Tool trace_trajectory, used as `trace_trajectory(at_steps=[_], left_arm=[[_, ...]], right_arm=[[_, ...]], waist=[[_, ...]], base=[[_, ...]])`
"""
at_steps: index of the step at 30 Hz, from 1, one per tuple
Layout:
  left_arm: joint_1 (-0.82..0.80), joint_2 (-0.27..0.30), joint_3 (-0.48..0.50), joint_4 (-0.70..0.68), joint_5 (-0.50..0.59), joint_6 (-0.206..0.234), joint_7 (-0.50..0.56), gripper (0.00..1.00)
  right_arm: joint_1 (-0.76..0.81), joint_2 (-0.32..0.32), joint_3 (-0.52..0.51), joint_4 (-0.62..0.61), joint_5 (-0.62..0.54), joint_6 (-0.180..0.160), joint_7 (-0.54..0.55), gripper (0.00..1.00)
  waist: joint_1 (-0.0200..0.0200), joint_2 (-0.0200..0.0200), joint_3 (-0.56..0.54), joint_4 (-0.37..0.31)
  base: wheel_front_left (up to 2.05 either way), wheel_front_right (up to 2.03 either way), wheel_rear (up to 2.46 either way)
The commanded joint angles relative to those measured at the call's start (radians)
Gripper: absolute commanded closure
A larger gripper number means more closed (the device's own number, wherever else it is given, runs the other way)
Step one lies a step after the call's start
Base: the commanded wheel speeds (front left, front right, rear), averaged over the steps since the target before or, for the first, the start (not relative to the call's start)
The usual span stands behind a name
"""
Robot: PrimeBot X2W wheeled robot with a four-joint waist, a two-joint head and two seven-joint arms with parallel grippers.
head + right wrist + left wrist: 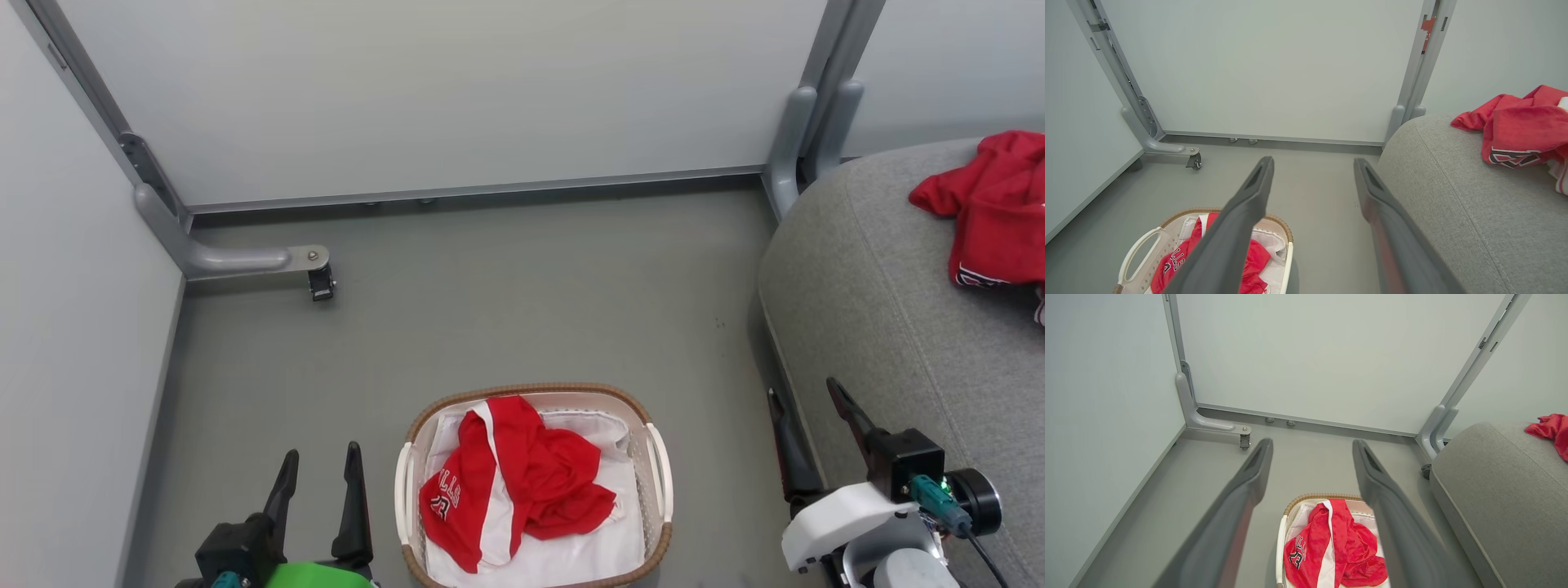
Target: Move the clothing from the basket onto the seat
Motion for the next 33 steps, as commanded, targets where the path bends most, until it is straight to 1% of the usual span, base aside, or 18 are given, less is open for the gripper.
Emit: trace_trajectory(at_steps=[1,6,10,13,18,20,25,28,33], left_arm=[[-0.008,0.001,-0.003,0.000,-0.006,0.001,-0.001,0.00],[-0.032,0.001,-0.016,0.004,0.007,-0.007,-0.001,0.00],[-0.079,0.001,-0.047,0.015,0.033,-0.015,-0.001,0.00],[-0.142,0.001,-0.076,0.034,0.062,-0.022,-0.001,0.00],[-0.266,0.001,-0.124,0.104,0.096,-0.039,-0.001,0.00],[-0.322,0.002,-0.143,0.149,0.113,-0.045,-0.001,0.00],[-0.462,0.003,-0.187,0.309,0.153,-0.058,-0.001,0.00],[-0.527,0.003,-0.216,0.396,0.175,-0.069,-0.001,0.00],[-0.637,0.004,-0.293,0.552,0.225,-0.083,0.008,0.00]], right_arm=[[-0.009,-0.004,0.001,-0.002,0.005,-0.001,-0.005,0.00],[-0.028,-0.004,-0.004,-0.009,0.007,-0.001,-0.005,0.00],[-0.052,-0.003,-0.025,-0.028,0.007,-0.001,-0.005,0.00],[-0.082,-0.003,-0.040,-0.045,-0.002,-0.001,-0.005,0.00],[-0.142,-0.003,-0.052,-0.071,-0.008,-0.001,-0.005,0.00],[-0.169,-0.003,-0.056,-0.083,-0.008,-0.001,-0.005,0.00],[-0.225,-0.003,-0.041,-0.098,0.007,-0.001,-0.005,0.00],[-0.250,-0.003,-0.034,-0.105,0.019,-0.001,-0.005,0.00],[-0.289,-0.003,-0.028,-0.122,0.039,-0.001,-0.005,0.00]], waist=[[0.0001,0.0000,0.005,-0.002],[0.0001,0.0000,0.038,-0.014],[0.0001,0.0000,0.088,-0.023],[0.0001,0.0000,0.156,-0.035],[0.0001,0.0000,0.288,-0.068],[0.0001,0.0000,0.343,-0.084],[0.0001,0.0000,0.471,-0.135],[0.0001,0.0000,0.531,-0.164],[0.0001,0.0000,0.629,-0.204]], base=[[0.00,0.00,0.00],[0.00,0.00,0.00],[0.00,0.00,0.00],[0.00,0.00,0.00],[0.00,0.00,0.00],[0.00,0.00,0.00],[0.00,0.00,0.00],[0.00,0.00,0.00],[0.00,0.00,0.00]])
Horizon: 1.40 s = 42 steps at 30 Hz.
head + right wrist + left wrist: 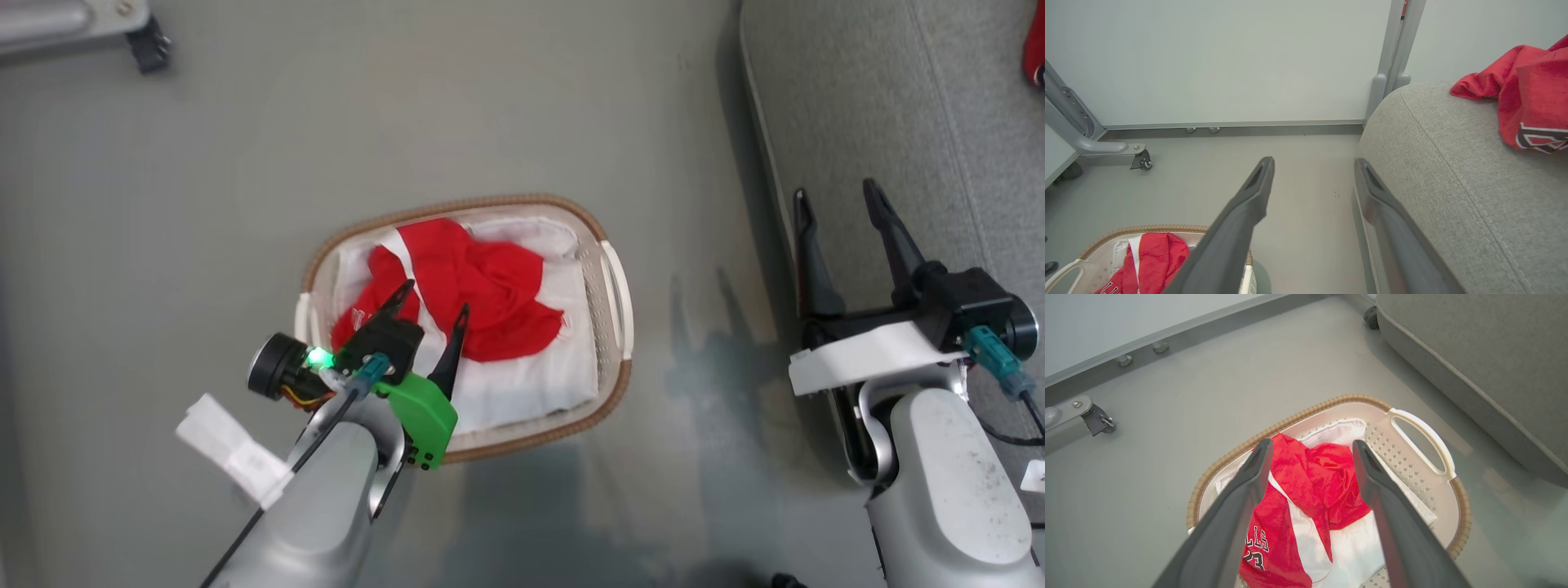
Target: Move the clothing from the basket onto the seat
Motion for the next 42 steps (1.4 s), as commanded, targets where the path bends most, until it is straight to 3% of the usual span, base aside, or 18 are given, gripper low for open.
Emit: trace_trajectory(at_steps=[1,14,27,37,38,39,40,41,42], left_arm=[[-0.044,0.007,-0.017,0.028,0.017,-0.004,0.006,0.00],[-0.243,0.023,-0.190,0.291,0.121,-0.004,0.074,0.00],[-0.386,0.070,-0.200,0.418,0.131,0.047,0.096,0.00],[-0.419,0.084,-0.197,0.469,0.107,0.075,0.150,0.00],[-0.419,0.082,-0.198,0.471,0.104,0.077,0.153,0.15],[-0.419,0.081,-0.199,0.473,0.103,0.077,0.153,0.60],[-0.419,0.081,-0.199,0.473,0.100,0.078,0.152,0.76],[-0.419,0.079,-0.201,0.475,0.098,0.077,0.150,1.00],[-0.419,0.076,-0.202,0.476,0.097,0.077,0.150,1.00]], right_arm=[[-0.024,-0.002,0.006,-0.010,0.012,-0.001,-0.005,0.00],[-0.107,-0.002,0.080,-0.091,0.074,-0.001,-0.005,0.00],[-0.122,-0.002,0.134,-0.128,0.153,-0.001,-0.005,0.00],[-0.128,-0.002,0.156,-0.136,0.187,-0.001,-0.005,0.00],[-0.130,-0.002,0.155,-0.135,0.186,-0.001,-0.005,0.00],[-0.132,-0.002,0.154,-0.134,0.188,-0.001,-0.005,0.00],[-0.133,-0.002,0.153,-0.133,0.188,-0.001,-0.005,0.00],[-0.133,-0.002,0.151,-0.131,0.188,-0.001,-0.005,0.00],[-0.133,-0.002,0.149,-0.129,0.187,-0.001,-0.005,0.00]], waist=[[0.0000,0.0000,0.156,-0.096],[0.0000,0.0000,0.345,-0.200],[0.0000,0.0000,0.433,-0.276],[0.0000,0.0000,0.456,-0.293],[0.0000,0.0000,0.456,-0.292],[0.0000,0.0000,0.456,-0.292],[0.0000,0.0000,0.455,-0.291],[0.0000,0.0000,0.453,-0.290],[0.0000,0.0000,0.451,-0.288]], base=[[0.00,0.00,0.00],[0.00,0.00,0.00],[0.00,0.00,0.00],[0.00,0.00,0.00],[0.00,0.00,0.00],[0.00,0.00,0.00],[0.00,0.00,0.00],[0.00,0.00,0.00],[0.00,0.00,0.00]])
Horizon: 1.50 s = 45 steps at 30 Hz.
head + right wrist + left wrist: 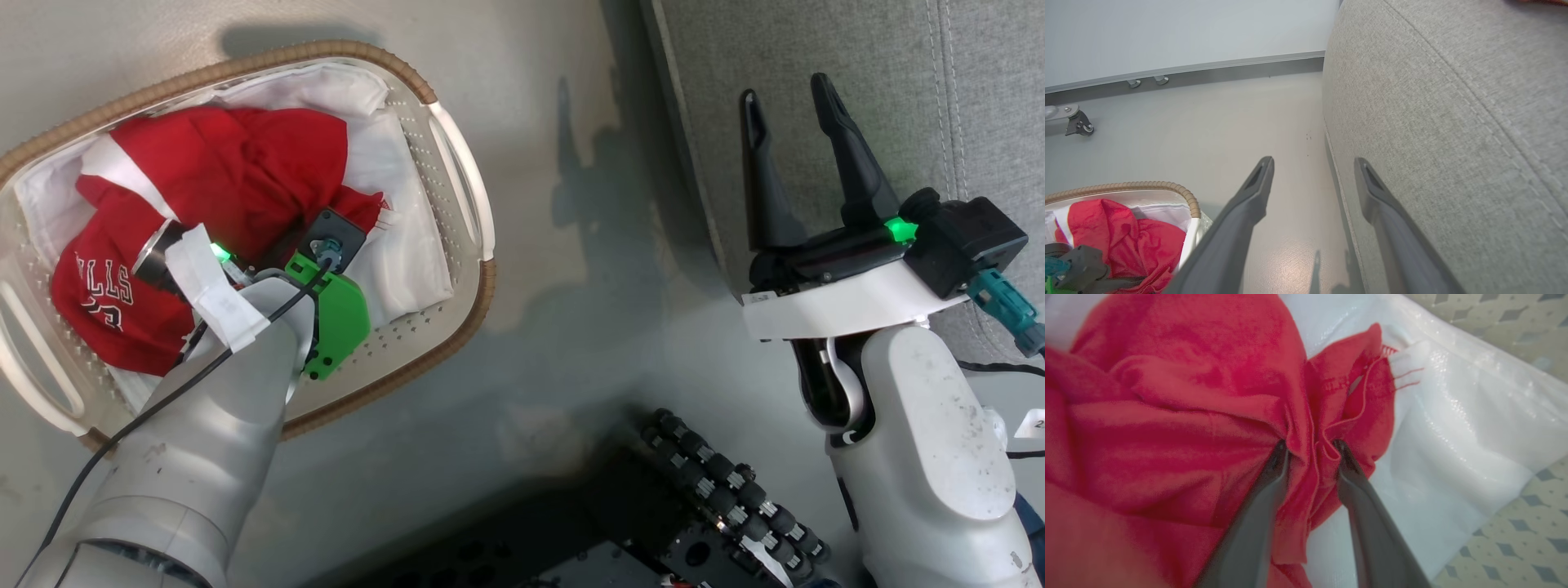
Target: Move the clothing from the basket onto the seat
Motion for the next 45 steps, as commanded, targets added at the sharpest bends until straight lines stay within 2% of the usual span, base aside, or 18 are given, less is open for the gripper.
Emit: trace_trajectory(at_steps=[1,10,17,25,30,39,45], left_arm=[[-0.015,0.000,-0.004,0.003,-0.011,0.002,0.000,1.00],[0.030,-0.026,0.002,0.006,-0.046,-0.012,-0.065,1.00],[0.084,-0.056,-0.008,-0.021,-0.085,-0.051,-0.126,1.00],[0.176,-0.069,-0.047,-0.152,-0.151,-0.089,-0.158,1.00],[0.244,-0.069,-0.094,-0.315,-0.185,-0.096,-0.159,1.00],[0.311,0.020,-0.194,-0.551,-0.265,-0.096,-0.159,1.00],[0.270,0.087,-0.204,-0.657,-0.314,-0.096,-0.156,1.00]], right_arm=[[-0.009,-0.002,-0.004,0.004,0.002,-0.001,-0.005,0.00],[0.003,-0.003,-0.027,0.030,-0.025,-0.001,-0.005,0.00],[0.042,-0.003,-0.063,0.060,-0.074,-0.001,-0.005,0.00],[0.094,-0.003,-0.099,0.090,-0.130,-0.001,-0.005,0.00],[0.141,-0.004,-0.118,0.112,-0.157,-0.001,-0.005,0.00],[0.231,-0.003,-0.129,0.149,-0.194,-0.001,-0.005,0.00],[0.275,-0.003,-0.119,0.166,-0.205,-0.001,-0.005,0.00]], waist=[[-0.0001,0.0000,-0.006,0.005],[-0.0001,0.0000,-0.082,0.045],[-0.0001,0.0000,-0.200,0.117],[-0.0001,0.0000,-0.364,0.210],[-0.0001,0.0000,-0.478,0.257],[-0.0001,0.0000,-0.680,0.303],[-0.0001,0.0000,-0.781,0.313]], base=[[0.00,0.00,0.00],[0.00,0.00,0.00],[0.00,0.00,0.00],[0.00,0.00,0.00],[0.00,0.00,0.00],[0.00,0.00,0.00],[0.00,0.00,0.00]])
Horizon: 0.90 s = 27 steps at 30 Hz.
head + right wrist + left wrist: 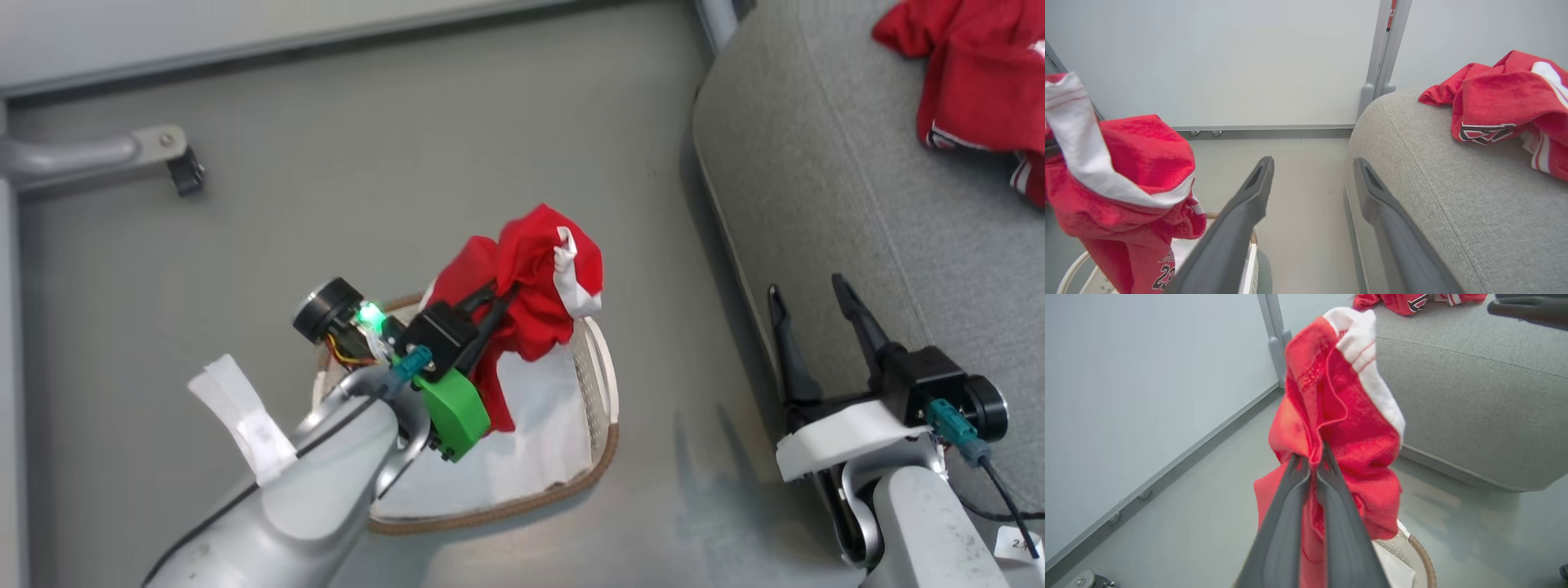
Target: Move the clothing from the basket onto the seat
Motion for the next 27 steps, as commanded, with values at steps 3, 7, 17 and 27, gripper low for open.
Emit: trace_trajectory(at_steps=[3,7,17,27], left_arm=[[-0.049,0.035,0.008,-0.054,-0.023,-0.002,0.019,1.00],[-0.107,0.066,0.036,-0.110,-0.036,-0.001,0.042,1.00],[-0.245,0.105,0.104,-0.254,-0.064,0.019,0.129,1.00],[-0.315,0.040,0.075,-0.298,-0.080,0.018,0.189,1.00]], right_arm=[[0.030,-0.004,0.010,0.013,-0.008,-0.001,-0.005,0.00],[0.025,-0.004,0.040,0.022,-0.019,-0.001,-0.005,0.00],[-0.068,-0.004,0.174,0.036,-0.001,-0.001,-0.005,0.00],[-0.190,-0.004,0.356,0.101,0.027,-0.001,-0.005,0.00]], waist=[[0.0001,0.0000,-0.160,0.054],[0.0001,0.0000,-0.194,0.048],[0.0001,0.0000,-0.223,0.033],[0.0001,0.0000,-0.245,0.054]], base=[[0.00,0.00,0.00],[0.00,0.00,0.00],[0.00,0.00,0.00],[0.00,0.00,0.00]])
